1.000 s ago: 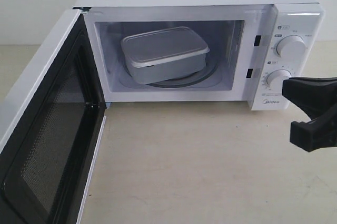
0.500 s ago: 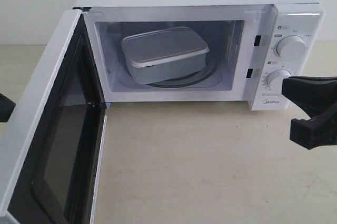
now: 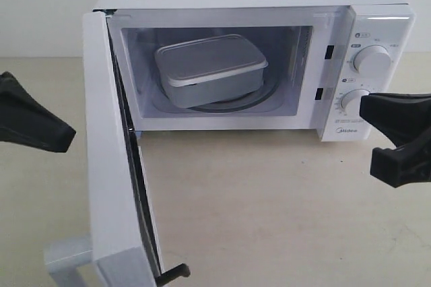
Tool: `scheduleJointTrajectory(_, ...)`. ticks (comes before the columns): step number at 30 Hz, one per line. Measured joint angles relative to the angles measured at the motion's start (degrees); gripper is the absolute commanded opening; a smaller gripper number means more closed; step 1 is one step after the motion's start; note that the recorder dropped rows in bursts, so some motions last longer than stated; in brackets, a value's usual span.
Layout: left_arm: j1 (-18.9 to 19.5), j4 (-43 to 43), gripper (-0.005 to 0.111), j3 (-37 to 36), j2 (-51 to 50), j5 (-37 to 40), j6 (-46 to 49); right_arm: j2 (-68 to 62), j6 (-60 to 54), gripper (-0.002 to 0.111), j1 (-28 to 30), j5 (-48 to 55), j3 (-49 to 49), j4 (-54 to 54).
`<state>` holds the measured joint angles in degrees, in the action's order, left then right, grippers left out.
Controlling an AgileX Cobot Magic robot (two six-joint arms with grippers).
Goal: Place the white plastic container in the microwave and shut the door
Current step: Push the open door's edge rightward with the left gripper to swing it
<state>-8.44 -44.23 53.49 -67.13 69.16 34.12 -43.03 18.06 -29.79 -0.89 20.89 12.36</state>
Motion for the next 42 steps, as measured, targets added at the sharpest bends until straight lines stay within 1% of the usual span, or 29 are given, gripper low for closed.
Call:
scheduleJointTrajectory(2,0.0,-3.3,0.004,0.0,-1.0,-1.7,3.0,0.0,0.0,0.0,0.0,-0.5,0.0,0.0)
scheduleJointTrajectory(6,0.0,-11.6,0.004,0.0,-4.3,-2.3,9.6,0.0,0.0,0.0,0.0,-1.3,0.0,0.0)
scheduleJointTrajectory(8,0.0,-13.8,0.004,0.0,-6.2,-2.3,11.0,0.0,0.0,0.0,0.0,-1.6,0.0,0.0)
scheduleJointTrajectory(11,0.0,-14.6,0.004,0.0,-8.6,-3.6,12.6,0.0,-0.1,0.0,0.0,-1.5,0.0,0.0)
scheduleJointTrajectory(16,0.0,-17.7,0.004,0.0,-11.0,-10.0,16.5,0.0,-0.4,0.0,0.0,-2.0,0.0,0.0)
scheduleJointTrajectory(20,0.0,-23.9,0.004,0.0,-13.0,-13.2,23.5,0.0,-1.2,0.0,0.0,-3.3,0.0,0.0)
scheduleJointTrajectory(24,0.0,-30.7,0.004,0.0,-15.3,-13.3,30.0,0.0,-1.5,0.0,0.0,-4.4,0.0,0.0)
scheduleJointTrajectory(26,-0.1,-31.7,0.004,0.0,-16.0,-13.8,31.5,0.0,-1.5,0.0,0.0,-4.6,0.0,0.0)
scheduleJointTrajectory(28,-0.7,-32.1,0.004,0.0,-16.4,-16.3,32.8,0.0,-1.5,0.0,0.0,-5.0,0.0,0.0)
scheduleJointTrajectory(32,-2.8,-33.4,0.004,0.0,-16.5,-19.5,35.0,0.1,-1.5,0.0,0.0,-5.9,0.0,0.0)
scheduleJointTrajectory(33,-3.6,-33.5,0.004,0.0,-16.5,-19.8,35.6,0.8,-1.6,0.0,0.0,-6.7,0.0,0.1)
scheduleJointTrajectory(38,-3.9,-33.5,0.004,0.0,-15.0,-22.3,35.9,4.2,-0.6,0.0,0.0,-12.3,0.0,1.4)
scheduleJointTrajectory(40,-4.0,-33.5,0.004,0.0,-13.6,-23.8,35.9,2.0,0.3,0.0,0.0,-12.3,0.0,1.5)
scheduleJointTrajectory(42,-4.0,-33.3,0.004,0.0,-11.7,-25.7,35.9,-2.9,0.6,0.0,0.0,-12.2,1.0,2.1)
